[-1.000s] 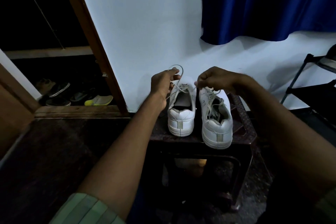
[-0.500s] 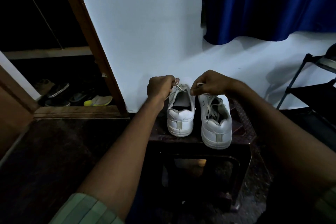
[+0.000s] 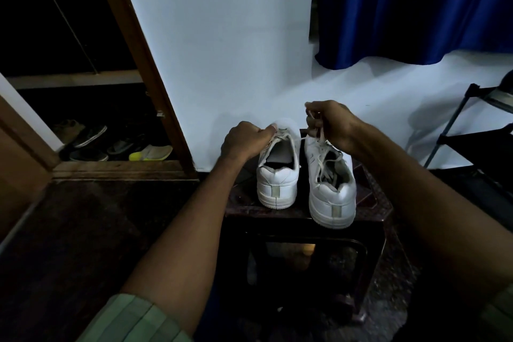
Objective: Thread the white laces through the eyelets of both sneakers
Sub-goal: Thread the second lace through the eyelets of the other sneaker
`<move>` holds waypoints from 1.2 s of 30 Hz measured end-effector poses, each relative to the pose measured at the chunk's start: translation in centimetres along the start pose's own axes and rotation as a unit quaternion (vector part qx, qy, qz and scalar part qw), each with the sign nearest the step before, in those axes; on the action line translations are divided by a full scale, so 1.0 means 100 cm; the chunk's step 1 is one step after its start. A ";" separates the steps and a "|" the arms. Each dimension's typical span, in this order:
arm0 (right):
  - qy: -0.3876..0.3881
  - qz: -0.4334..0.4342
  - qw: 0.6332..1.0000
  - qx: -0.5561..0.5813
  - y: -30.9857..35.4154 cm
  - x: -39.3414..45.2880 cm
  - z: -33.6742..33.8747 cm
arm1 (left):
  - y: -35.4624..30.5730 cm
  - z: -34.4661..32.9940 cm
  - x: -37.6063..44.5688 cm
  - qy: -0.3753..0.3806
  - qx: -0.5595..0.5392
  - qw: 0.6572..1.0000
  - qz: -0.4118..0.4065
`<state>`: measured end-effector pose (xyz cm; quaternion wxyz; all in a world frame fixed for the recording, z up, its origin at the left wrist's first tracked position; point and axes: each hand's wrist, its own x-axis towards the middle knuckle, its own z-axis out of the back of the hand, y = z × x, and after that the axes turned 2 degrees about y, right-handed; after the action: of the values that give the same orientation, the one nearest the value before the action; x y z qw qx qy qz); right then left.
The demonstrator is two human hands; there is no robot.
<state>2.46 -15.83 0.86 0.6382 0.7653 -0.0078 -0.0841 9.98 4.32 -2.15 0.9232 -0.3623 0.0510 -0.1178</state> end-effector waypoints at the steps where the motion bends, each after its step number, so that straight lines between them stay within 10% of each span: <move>1: -0.022 0.016 0.996 -0.087 -0.004 0.000 -0.003 | 0.000 0.001 0.001 -0.005 -0.001 1.000 0.000; 11: -0.109 0.063 0.799 -0.589 -0.022 0.018 -0.012 | 0.008 0.002 0.008 0.004 0.016 1.000 -0.012; 26: -0.060 0.179 0.798 -0.573 -0.024 0.039 -0.003 | 0.017 -0.030 0.035 -0.016 -0.050 0.979 -0.197; 36: -0.033 0.213 0.770 -0.601 -0.033 0.046 -0.010 | 0.006 -0.025 0.021 -0.046 0.108 0.974 -0.196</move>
<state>6.77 -14.83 -2.72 0.9688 0.2010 -0.1391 0.0412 11.66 2.59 -4.40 0.9172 -0.2686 -0.0767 -0.2841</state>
